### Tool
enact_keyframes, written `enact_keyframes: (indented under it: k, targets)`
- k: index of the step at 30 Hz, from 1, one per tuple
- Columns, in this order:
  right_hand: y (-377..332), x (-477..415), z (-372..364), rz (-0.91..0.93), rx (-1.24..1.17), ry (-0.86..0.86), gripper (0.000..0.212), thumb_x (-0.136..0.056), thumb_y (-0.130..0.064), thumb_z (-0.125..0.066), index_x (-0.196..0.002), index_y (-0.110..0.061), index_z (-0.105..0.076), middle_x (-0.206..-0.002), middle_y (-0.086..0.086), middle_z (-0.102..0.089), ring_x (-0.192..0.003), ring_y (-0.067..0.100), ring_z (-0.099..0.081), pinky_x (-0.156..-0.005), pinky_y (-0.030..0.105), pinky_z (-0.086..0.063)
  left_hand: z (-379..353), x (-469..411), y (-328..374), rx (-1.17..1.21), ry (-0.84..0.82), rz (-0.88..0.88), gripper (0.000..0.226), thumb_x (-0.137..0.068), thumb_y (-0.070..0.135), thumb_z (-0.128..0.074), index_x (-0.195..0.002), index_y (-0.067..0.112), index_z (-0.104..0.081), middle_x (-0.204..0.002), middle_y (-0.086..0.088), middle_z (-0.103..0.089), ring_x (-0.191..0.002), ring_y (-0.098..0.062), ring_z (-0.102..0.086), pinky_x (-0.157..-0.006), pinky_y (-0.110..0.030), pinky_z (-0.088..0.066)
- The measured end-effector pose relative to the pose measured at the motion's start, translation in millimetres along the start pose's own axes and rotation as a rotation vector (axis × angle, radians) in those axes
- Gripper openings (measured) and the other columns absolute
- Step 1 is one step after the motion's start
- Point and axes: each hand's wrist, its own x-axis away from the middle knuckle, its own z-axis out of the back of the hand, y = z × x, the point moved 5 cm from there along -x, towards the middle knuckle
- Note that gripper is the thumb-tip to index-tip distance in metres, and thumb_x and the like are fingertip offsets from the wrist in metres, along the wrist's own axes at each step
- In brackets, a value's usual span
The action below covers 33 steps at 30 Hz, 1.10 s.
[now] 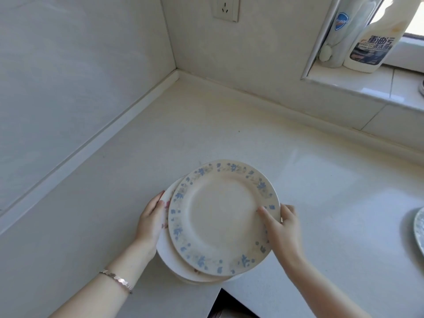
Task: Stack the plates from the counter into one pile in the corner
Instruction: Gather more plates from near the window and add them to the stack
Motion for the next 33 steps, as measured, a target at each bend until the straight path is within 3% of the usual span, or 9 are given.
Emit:
enact_keyframes:
  k: [3,6,13,17,21,24,28,30,33]
  targets:
    - [12,1,-16,-0.024,-0.037,-0.049,0.008,-0.086,-0.023,-0.061,-0.093,-0.02,-0.061,-0.125,-0.002,-0.043,-0.109,0.013,-0.051,-0.089,0.036,-0.049,-3,2,3,0.071,-0.038,0.011,0.029,-0.096,0.015,-0.041,-0.115,0.019,-0.063,-0.098,0.008,-0.074,-0.087,-0.009,-0.069,-0.079,-0.028,-0.051]
    - [20,8,-29,-0.049,-0.124,-0.075,0.043,-0.077,-0.035,-0.059,-0.118,-0.023,-0.058,-0.138,-0.002,-0.044,-0.125,0.019,-0.046,-0.103,0.048,-0.042,-4,4,0,0.087,-0.024,0.057,0.027,-0.092,0.02,-0.046,-0.077,0.028,-0.067,-0.061,0.012,-0.072,-0.057,-0.008,-0.067,-0.061,-0.026,-0.052]
    - [24,8,-34,-0.104,-0.145,-0.235,0.081,-0.073,-0.023,-0.058,-0.145,-0.032,-0.023,-0.142,-0.004,-0.044,-0.123,0.018,-0.048,-0.097,0.036,-0.044,1,5,-12,0.101,-0.003,0.192,0.044,-0.095,0.051,-0.033,-0.09,0.023,-0.067,-0.089,-0.003,-0.068,-0.08,-0.021,-0.063,-0.069,-0.028,-0.049]
    - [12,-8,-35,-0.119,-0.213,-0.264,0.051,-0.095,-0.031,-0.044,-0.143,-0.037,-0.027,-0.145,-0.008,-0.038,-0.119,0.009,-0.043,-0.095,0.03,-0.037,3,5,-11,0.056,-0.031,0.197,0.043,-0.094,0.05,-0.035,-0.089,0.021,-0.067,-0.089,-0.002,-0.068,-0.082,-0.022,-0.063,-0.072,-0.03,-0.048]
    - [14,-11,-39,-0.089,-0.142,-0.245,0.044,-0.098,-0.033,-0.036,-0.142,-0.035,-0.031,-0.142,-0.007,-0.043,-0.122,0.012,-0.046,-0.099,0.03,-0.04,3,8,-2,-0.02,-0.047,0.157,0.039,-0.097,0.038,-0.034,-0.079,0.02,-0.065,-0.082,-0.003,-0.067,-0.075,-0.02,-0.061,-0.068,-0.029,-0.046]
    - [16,-13,-36,-0.125,-0.107,-0.328,0.045,-0.097,-0.033,-0.038,-0.141,-0.038,-0.03,-0.139,-0.005,-0.047,-0.123,0.017,-0.048,-0.103,0.039,-0.042,4,2,16,-0.255,-0.021,0.001,0.031,-0.092,0.024,-0.037,-0.075,0.018,-0.062,-0.09,-0.013,-0.067,-0.074,-0.023,-0.059,-0.069,-0.033,-0.046]
    - [13,-12,-9,-0.226,-0.102,-0.351,0.033,-0.093,-0.028,-0.048,-0.127,-0.026,-0.049,-0.124,-0.001,-0.057,-0.111,0.016,-0.055,-0.099,0.037,-0.044,-25,12,61,-0.706,0.088,-0.533,0.033,-0.087,0.004,-0.042,-0.114,0.0,-0.061,-0.126,-0.019,-0.056,-0.122,-0.031,-0.049,-0.103,-0.029,-0.031]
    - [17,-13,22,-0.3,-0.214,-0.241,0.018,-0.093,-0.023,-0.051,-0.107,-0.018,-0.061,-0.114,0.004,-0.061,-0.107,0.018,-0.056,-0.096,0.035,-0.045,-67,29,78,-0.735,-0.025,-0.762,0.033,-0.08,0.006,-0.042,-0.101,-0.004,-0.066,-0.113,-0.021,-0.061,-0.115,-0.029,-0.053,-0.098,-0.024,-0.031]
    - [40,-13,86,-0.487,-0.516,-0.082,0.012,-0.092,-0.013,-0.051,-0.096,-0.008,-0.061,-0.099,0.013,-0.063,-0.091,0.023,-0.063,-0.08,0.033,-0.053,-136,54,83,-0.714,-0.316,-0.774,0.028,-0.084,0.01,-0.042,-0.092,0.006,-0.068,-0.091,-0.002,-0.062,-0.092,-0.017,-0.057,-0.074,-0.012,-0.04]
